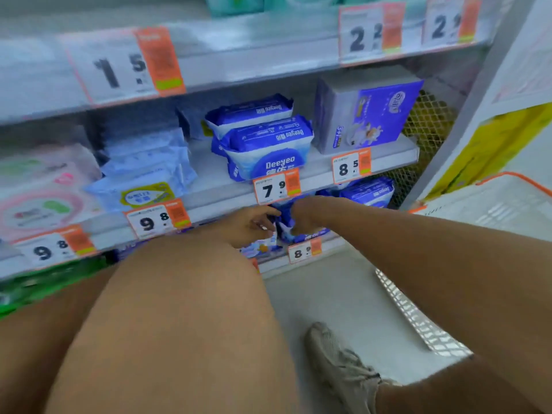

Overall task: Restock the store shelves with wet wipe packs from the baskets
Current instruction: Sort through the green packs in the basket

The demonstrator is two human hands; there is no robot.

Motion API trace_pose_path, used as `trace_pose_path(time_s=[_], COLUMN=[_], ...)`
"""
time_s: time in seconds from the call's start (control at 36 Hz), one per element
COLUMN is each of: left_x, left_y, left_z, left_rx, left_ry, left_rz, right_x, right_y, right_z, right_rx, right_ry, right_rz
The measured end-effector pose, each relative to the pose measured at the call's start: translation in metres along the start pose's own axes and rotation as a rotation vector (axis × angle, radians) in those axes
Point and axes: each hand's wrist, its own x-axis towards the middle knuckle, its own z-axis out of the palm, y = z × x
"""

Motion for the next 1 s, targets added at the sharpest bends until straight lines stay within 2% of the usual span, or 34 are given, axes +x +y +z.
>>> trace_pose_path(time_s=[0.06, 0.11, 0.25, 0.36, 0.44, 0.56, 0.64, 0.69, 0.72, 0.78, 0.83, 0.89, 0.94, 1.0], left_x=[-0.018, -0.043, -0.117, -0.175, -0.215, -0.253, -0.267, -0.275, -0.278, -0.286, -0.294, -0.300, -0.307, -0.316], left_y=[0.012, 0.024, 0.060, 0.089, 0.095, 0.068, 0.040, 0.030, 0.024, 0.009, -0.003, -0.005, -0.007, -0.013], left_z=[-0.030, -0.063, -0.133, -0.159, -0.152, -0.104, -0.048, -0.010, 0.008, 0.039, 0.063, 0.082, 0.102, 0.118], left_rx=[0.019, 0.051, 0.113, 0.115, 0.210, 0.382, 0.478, 0.475, 0.457, 0.428, 0.461, 0.529, 0.569, 0.553], left_ry=[0.052, 0.095, 0.114, 0.206, 0.245, 0.245, 0.105, 0.095, 0.149, 0.304, 0.449, 0.539, 0.630, 0.662], left_rz=[-0.038, -0.114, -0.246, -0.412, -0.552, -0.730, -0.888, -0.941, -0.956, -0.975, -0.912, -0.809, -0.754, -0.784], right_x=[0.009, 0.012, -0.010, -0.033, -0.039, -0.045, -0.055, -0.062, -0.063, -0.067, -0.068, -0.059, -0.052, -0.051], right_y=[-0.045, -0.075, -0.122, -0.167, -0.197, -0.220, -0.230, -0.236, -0.238, -0.238, -0.230, -0.223, -0.223, -0.233], right_z=[-0.035, -0.066, -0.128, -0.140, -0.131, -0.102, -0.073, -0.050, -0.038, -0.016, 0.009, 0.044, 0.087, 0.123], right_rx=[0.104, 0.183, 0.398, 0.691, 0.648, 0.217, -0.041, -0.156, -0.190, -0.082, -0.016, 0.146, 0.568, 0.986], right_ry=[0.064, 0.095, 0.050, 0.107, 0.014, -0.117, -0.226, -0.229, -0.191, -0.155, -0.182, -0.347, -0.534, -0.594], right_rz=[-0.170, -0.252, -0.567, -0.753, -0.824, -0.766, -0.691, -0.669, -0.660, -0.592, -0.477, -0.299, -0.102, -0.001])
